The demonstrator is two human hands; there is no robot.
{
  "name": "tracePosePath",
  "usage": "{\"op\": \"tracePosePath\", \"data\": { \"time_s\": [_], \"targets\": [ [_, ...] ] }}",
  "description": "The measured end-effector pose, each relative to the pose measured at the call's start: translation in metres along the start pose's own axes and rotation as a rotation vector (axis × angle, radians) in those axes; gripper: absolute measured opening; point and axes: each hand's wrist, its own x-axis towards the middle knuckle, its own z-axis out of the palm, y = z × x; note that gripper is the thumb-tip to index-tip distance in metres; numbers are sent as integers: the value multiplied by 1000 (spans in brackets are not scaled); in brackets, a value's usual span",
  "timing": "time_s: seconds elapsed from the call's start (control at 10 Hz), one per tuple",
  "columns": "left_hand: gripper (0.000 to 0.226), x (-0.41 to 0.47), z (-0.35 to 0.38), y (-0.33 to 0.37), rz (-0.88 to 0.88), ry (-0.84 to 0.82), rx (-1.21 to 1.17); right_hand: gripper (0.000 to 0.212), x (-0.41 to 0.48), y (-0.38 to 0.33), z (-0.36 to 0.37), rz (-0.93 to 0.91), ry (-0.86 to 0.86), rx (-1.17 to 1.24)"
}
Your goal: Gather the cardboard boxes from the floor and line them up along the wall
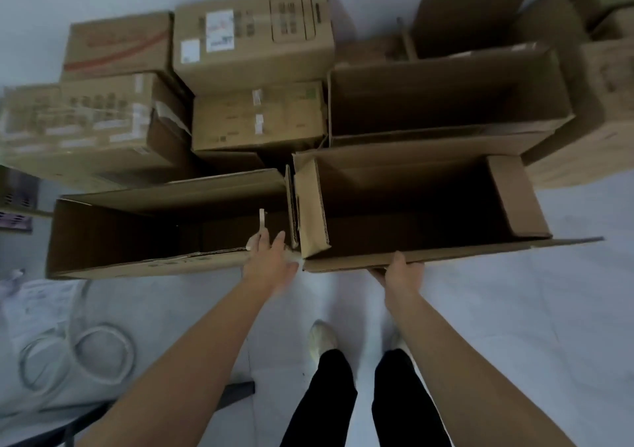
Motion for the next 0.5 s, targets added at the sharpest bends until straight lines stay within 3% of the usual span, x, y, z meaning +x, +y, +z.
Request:
{"op": "tracePosePath", "data": {
  "time_s": [0.2,0.4,0.5],
  "targets": [
    [82,46,46,-9,-39,-144,6,43,70,16,16,158,-165,-269],
    [91,40,57,-5,-65,-134,23,51,68,-5,11,212,-250,-522],
    [81,35,44,6,-100,-160,-25,55,49,-28,7,185,-294,-674]
  ]
}}
